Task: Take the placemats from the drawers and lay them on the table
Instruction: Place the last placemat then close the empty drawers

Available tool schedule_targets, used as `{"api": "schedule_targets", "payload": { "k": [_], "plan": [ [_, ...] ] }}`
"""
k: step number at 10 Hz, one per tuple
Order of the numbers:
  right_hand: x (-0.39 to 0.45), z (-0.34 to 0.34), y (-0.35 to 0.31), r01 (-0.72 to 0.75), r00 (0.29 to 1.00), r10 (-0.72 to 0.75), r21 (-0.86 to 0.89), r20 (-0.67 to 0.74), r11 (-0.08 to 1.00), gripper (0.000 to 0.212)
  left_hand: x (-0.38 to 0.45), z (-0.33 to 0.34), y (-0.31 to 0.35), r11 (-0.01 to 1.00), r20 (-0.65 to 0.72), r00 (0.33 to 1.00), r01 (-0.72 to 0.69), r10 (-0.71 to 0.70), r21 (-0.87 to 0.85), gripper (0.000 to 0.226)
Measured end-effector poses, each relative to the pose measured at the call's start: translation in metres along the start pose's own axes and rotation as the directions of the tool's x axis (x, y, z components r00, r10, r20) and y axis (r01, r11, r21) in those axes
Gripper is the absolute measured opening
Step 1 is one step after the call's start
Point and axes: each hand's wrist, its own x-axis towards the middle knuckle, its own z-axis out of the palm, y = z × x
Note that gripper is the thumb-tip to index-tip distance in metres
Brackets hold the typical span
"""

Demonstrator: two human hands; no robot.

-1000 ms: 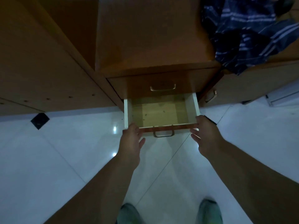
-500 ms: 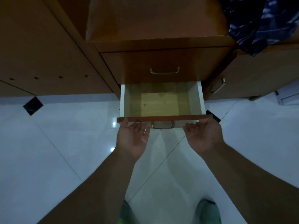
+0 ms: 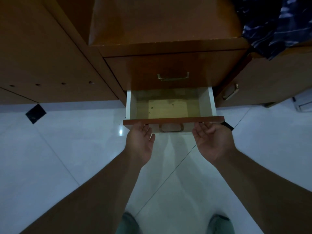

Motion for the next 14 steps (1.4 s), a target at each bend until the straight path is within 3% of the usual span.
{"api": "schedule_targets", "payload": {
  "k": [1, 2, 3, 4, 6, 10, 14],
  "plan": [
    [-0.003, 0.003, 0.005, 0.061, 0.998, -0.05, -0.392, 0.039, 0.918, 0.06, 0.007, -0.004, -0.004, 0.924, -0.037, 0.98, -0.171, 0.195, 0.343, 0.049],
    [0.002, -0.004, 0.003, 0.036, 0.993, -0.115, -0.95, 0.0, 0.311, 0.065, 0.033, -0.034, -0.022, 0.185, 0.263, 0.878, -0.358, 0.4, 0.915, 0.058],
    [0.019, -0.035, 0.002, 0.14, 0.981, -0.064, -0.896, 0.183, -0.421, 0.095, 0.024, -0.039, -0.02, -0.042, 0.191, 0.923, -0.188, 0.334, 0.981, 0.065],
    [0.028, -0.046, 0.002, 0.094, 0.973, -0.093, -0.73, 0.212, -0.677, 0.1, 0.021, -0.045, -0.017, -0.364, 0.315, 0.892, -0.19, 0.324, 0.912, 0.068],
    [0.039, -0.043, 0.003, 0.025, 0.966, -0.152, -0.661, 0.208, -0.75, 0.102, 0.03, -0.044, -0.005, -0.565, 0.33, 0.923, -0.169, 0.196, 0.808, 0.071],
    [0.064, -0.019, -0.011, 0.013, 0.932, -0.222, -0.637, 0.288, -0.771, 0.095, 0.056, -0.028, 0.022, -0.661, 0.343, 0.913, -0.118, 0.221, 0.741, 0.075],
    [0.083, -0.005, -0.026, 0.04, 0.927, -0.227, -0.679, 0.3, -0.733, 0.095, 0.075, -0.017, 0.035, -0.675, 0.356, 0.909, -0.123, 0.217, 0.727, 0.075]
  ]
}}
